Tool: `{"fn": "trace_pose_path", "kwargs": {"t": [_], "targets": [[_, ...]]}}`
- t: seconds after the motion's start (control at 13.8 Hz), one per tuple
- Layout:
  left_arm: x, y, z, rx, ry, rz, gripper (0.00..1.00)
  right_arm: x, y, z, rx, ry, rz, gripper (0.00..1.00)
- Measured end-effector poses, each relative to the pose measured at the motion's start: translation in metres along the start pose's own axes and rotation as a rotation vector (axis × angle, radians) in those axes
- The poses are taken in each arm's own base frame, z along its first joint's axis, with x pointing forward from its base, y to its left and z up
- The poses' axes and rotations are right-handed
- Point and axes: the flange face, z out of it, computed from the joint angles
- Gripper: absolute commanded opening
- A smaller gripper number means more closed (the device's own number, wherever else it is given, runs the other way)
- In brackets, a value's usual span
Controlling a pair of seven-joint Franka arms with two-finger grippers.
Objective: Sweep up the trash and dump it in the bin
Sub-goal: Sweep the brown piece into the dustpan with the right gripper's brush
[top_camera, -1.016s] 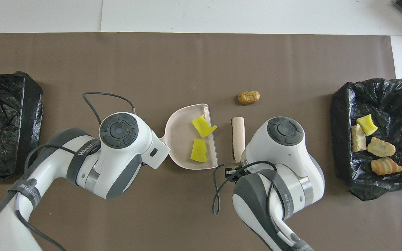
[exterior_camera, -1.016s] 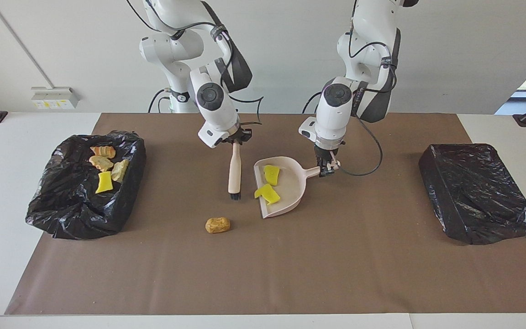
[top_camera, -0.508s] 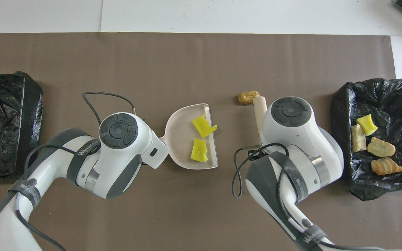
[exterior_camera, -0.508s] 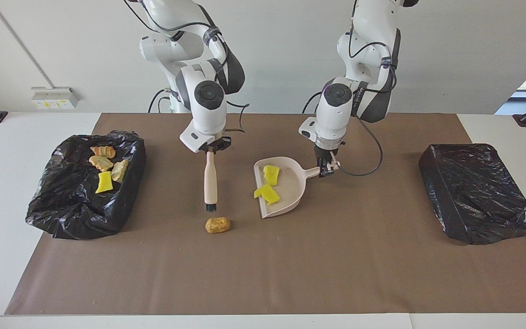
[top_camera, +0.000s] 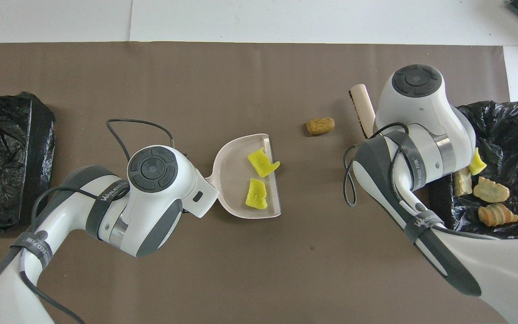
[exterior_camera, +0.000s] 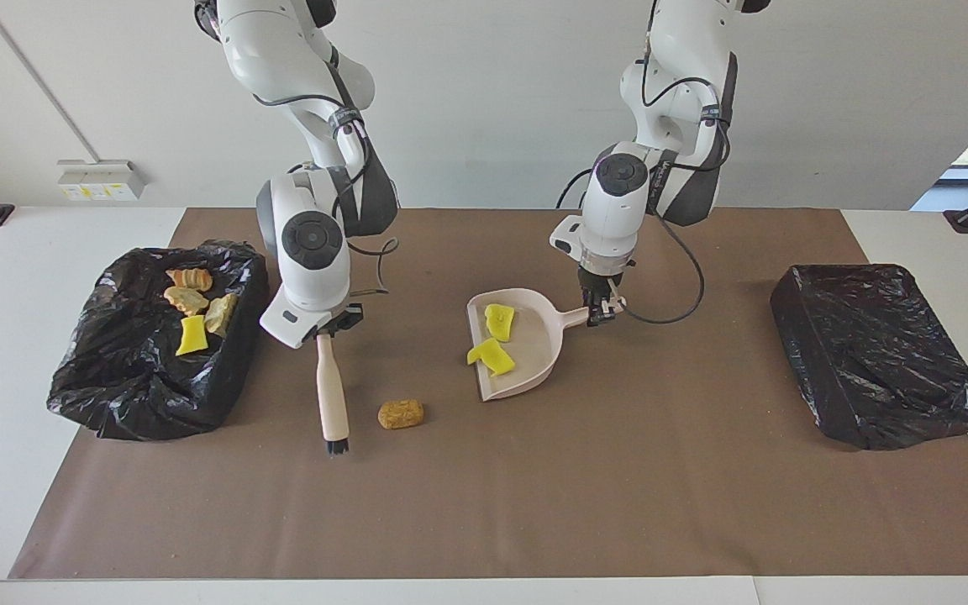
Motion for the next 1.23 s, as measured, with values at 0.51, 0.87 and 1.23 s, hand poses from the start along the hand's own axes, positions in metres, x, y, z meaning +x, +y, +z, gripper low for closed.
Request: {"fn": "trace_pose_path", "kwargs": {"t": [0.51, 0.87, 1.23], "targets": [[-0.002, 0.003, 0.003, -0.016, -0.013, -0.130, 0.00, -0.007, -0.150, 0.005, 0.281, -0.084, -0.144, 0.00], [-0.004, 0.004, 0.002, -0.023, -0.020, -0.152, 0.00, -0.040, -0.204, -0.002, 0.364, -0.163, -0.062, 0.00], [-0.004, 0.004, 0.001, -0.022, -0.020, -0.153, 0.00, -0.056, -0.238, -0.018, 0.403, -0.201, 0.078, 0.00]]}}
